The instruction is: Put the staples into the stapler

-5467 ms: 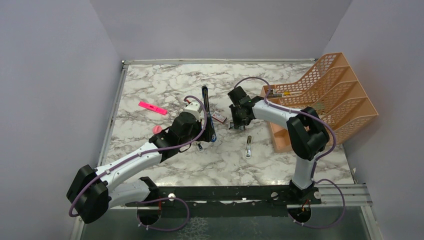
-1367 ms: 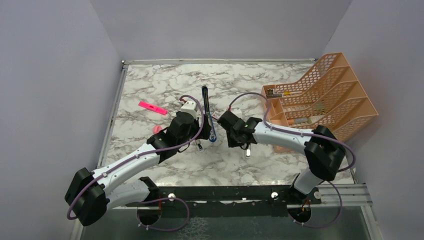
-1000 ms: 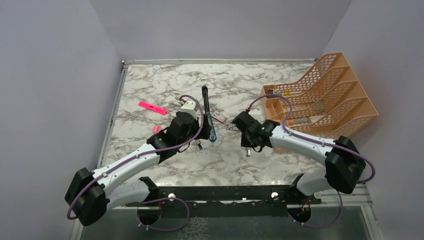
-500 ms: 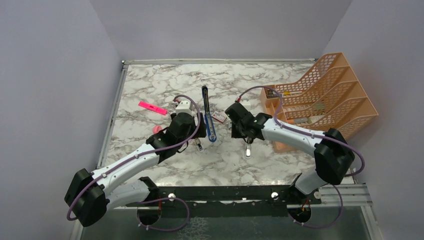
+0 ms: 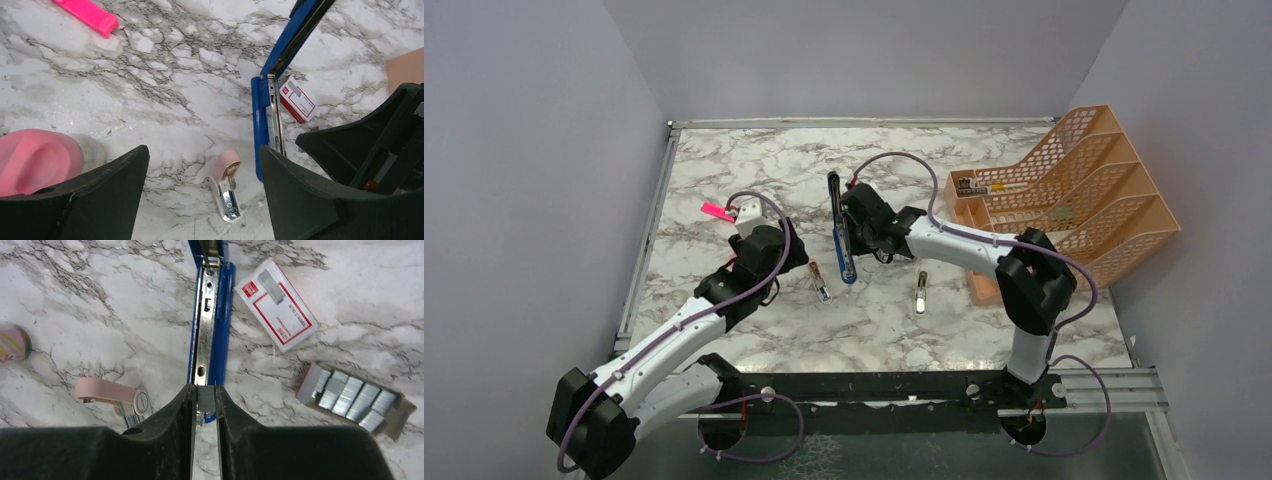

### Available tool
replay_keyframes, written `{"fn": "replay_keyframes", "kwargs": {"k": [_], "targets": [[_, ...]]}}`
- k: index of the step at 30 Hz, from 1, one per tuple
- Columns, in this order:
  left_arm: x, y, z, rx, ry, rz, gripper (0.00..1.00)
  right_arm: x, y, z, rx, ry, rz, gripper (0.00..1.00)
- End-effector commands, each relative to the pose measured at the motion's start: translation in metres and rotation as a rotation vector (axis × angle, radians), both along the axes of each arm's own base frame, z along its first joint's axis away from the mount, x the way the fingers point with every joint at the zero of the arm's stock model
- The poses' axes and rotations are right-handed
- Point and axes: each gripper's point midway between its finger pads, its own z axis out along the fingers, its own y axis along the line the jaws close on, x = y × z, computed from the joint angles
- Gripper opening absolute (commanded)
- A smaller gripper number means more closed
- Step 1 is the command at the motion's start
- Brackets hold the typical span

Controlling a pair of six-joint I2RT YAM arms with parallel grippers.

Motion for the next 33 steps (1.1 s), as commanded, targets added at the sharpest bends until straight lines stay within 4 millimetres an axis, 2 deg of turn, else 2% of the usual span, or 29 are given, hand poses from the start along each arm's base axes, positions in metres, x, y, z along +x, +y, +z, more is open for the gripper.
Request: {"fn": "replay_keyframes", "kwargs": {"k": [1,9,17,29,33], "targets": [[-0.001,0.009,-0.008,-0.022,0.022,0.027,0.82,0.008,0.027,0.003,0.026,-0.022,0.092,0.24],[0.001,0.014,-0.015,-0.040,0.040,0.028,0.82,0.008,0.032,-0.015,-0.005,0.004,0.113,0.24],[0.002,0.017,-0.017,-0.045,0.048,0.029,0.82,0.009,0.033,-0.021,-0.010,0.009,0.121,0.24],[0.002,0.019,-0.019,-0.058,0.051,0.035,0.82,0.013,0.035,-0.002,0.023,-0.040,0.113,0.24],[0.001,0.020,-0.019,-0.060,0.052,0.037,0.82,0.013,0.036,-0.002,0.031,-0.041,0.114,0.24]]}}
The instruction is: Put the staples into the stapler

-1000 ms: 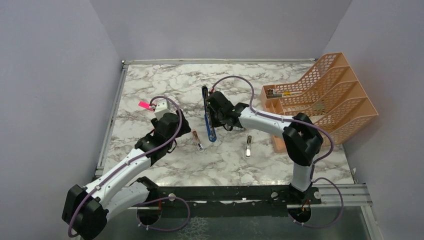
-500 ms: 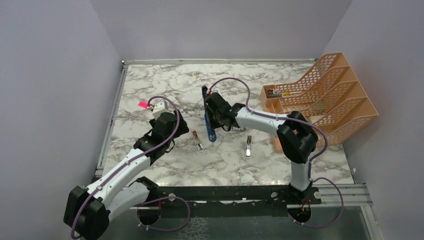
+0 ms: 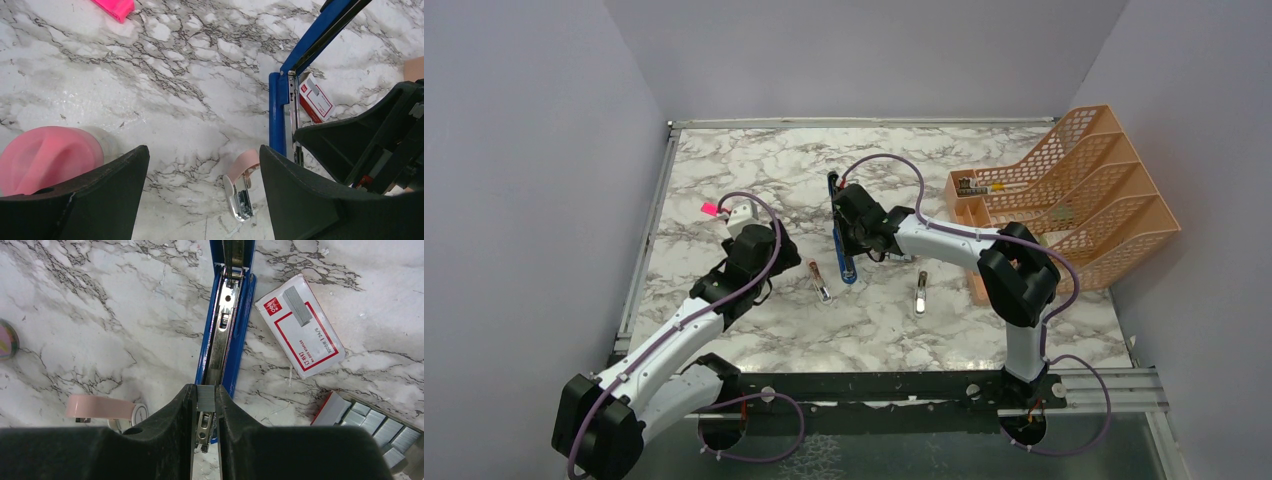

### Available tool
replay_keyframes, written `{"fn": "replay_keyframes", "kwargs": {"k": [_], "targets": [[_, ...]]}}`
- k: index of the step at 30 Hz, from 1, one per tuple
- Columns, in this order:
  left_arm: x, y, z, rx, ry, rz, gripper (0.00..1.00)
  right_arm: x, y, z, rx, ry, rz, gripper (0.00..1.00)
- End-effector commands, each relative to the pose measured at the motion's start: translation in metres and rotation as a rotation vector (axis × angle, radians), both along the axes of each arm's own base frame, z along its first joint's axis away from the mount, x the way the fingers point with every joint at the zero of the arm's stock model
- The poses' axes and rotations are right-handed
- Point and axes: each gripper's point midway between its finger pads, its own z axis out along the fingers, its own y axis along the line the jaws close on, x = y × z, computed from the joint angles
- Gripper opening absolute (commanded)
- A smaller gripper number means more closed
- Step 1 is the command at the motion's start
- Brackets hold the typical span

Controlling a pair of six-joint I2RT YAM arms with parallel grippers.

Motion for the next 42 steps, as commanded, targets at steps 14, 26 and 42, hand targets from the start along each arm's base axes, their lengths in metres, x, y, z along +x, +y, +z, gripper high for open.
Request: {"fn": "replay_keyframes", "kwargs": {"k": [14,26,42], "targets": [[0.000,0.000,0.001,-0.036,-0.015,0.000,0.82,0.001,0.012,0.002,0.031,-0.004,0.013,0.24],[-0.001,0.001,0.001,-0.041,-0.014,0.002,0.82,-0.002,0.012,-0.007,0.016,0.019,0.016,0.24],[-0.001,0.001,0.001,-0.045,-0.014,0.001,0.82,-0.002,0.009,-0.007,-0.007,0.024,0.020,0.30]]}}
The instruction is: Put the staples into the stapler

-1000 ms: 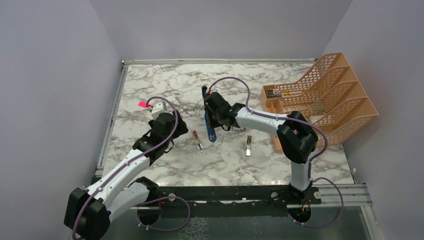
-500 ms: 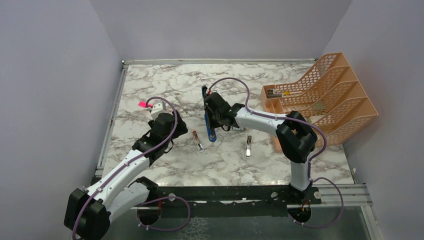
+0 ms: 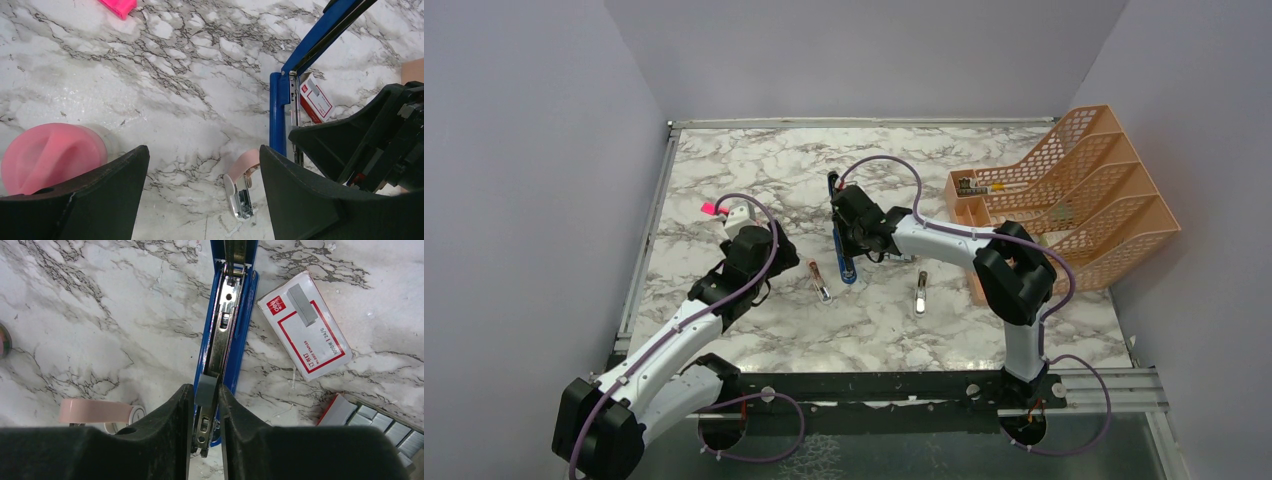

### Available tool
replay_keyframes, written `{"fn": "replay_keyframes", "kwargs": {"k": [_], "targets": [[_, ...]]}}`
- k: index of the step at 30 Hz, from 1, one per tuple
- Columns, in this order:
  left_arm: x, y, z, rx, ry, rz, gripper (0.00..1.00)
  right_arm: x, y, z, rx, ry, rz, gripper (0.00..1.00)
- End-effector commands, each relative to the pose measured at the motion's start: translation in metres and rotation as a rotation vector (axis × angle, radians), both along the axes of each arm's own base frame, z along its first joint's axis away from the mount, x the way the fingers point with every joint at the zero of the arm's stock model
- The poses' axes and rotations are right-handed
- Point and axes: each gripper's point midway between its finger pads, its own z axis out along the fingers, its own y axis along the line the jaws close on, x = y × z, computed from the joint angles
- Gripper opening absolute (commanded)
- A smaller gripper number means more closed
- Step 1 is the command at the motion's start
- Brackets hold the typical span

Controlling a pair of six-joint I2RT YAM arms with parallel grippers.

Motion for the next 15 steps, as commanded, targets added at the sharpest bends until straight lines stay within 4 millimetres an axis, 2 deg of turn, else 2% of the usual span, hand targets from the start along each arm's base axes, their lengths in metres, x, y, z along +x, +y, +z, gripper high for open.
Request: {"fn": "replay_keyframes", "kwargs": {"k": [1,5,10,15], "targets": [[0.000,-0.002,0.003,-0.027,-0.017,-0.007,0.82,-0.002,0.008,0.002,0.001,0.011,0.020,0.33],[0.000,-0.002,0.003,-0.029,-0.015,-0.008,0.82,-0.001,0.010,0.017,0.023,-0.007,0.018,0.39],[0.001,-0.003,0.003,-0.032,-0.016,-0.008,0.82,0.005,0.008,0.034,0.039,-0.047,-0.007,0.40],[0.002,-0.003,0.004,-0.033,-0.015,-0.011,0.82,0.004,0.010,0.031,0.023,-0.038,0.021,0.40]]}}
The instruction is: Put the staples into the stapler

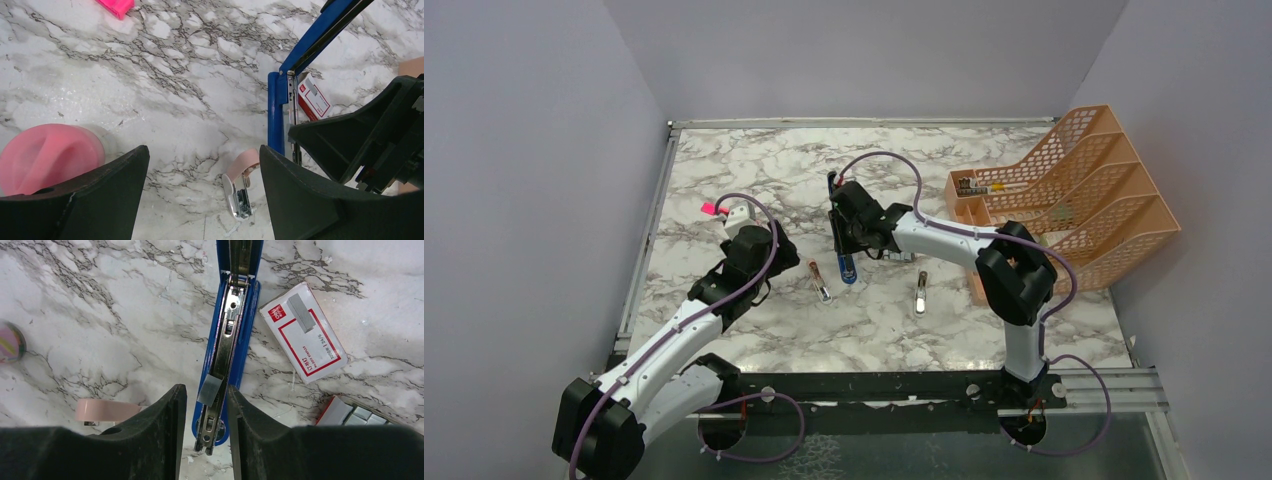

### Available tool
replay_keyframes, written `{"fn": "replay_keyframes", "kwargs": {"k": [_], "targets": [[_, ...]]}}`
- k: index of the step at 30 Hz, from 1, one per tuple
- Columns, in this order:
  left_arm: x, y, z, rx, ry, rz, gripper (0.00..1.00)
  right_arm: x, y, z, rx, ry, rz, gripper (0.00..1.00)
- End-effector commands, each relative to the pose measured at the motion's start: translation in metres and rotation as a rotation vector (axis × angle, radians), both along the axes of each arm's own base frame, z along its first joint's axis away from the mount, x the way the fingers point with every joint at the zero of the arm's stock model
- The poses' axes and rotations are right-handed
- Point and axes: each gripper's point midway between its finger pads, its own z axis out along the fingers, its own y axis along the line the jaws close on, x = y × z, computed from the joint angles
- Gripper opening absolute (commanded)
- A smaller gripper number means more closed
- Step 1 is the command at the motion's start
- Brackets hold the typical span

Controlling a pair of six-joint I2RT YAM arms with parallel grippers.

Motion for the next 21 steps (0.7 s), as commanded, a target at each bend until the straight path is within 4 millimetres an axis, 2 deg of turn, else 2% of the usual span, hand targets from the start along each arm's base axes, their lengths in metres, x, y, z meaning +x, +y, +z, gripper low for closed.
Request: {"fn": "replay_keyframes", "kwargs": {"k": [1,6,16,21], "targets": [[0.001,-0.003,0.003,-0.027,-0.015,-0.008,0.82,0.000,0.008,0.020,0.014,-0.020,0.025,0.40],[0.001,-0.002,0.003,-0.026,-0.016,-0.004,0.82,-0.002,0.012,0.015,0.028,0.003,0.035,0.32],[0.002,-0.001,0.002,-0.025,-0.013,-0.004,0.82,-0.006,0.009,-0.003,-0.033,0.054,0.014,0.34],[0.001,-0.001,0.002,-0.026,-0.012,-0.004,0.82,-0.007,0.009,-0.005,-0.044,0.062,0.006,0.30]]}}
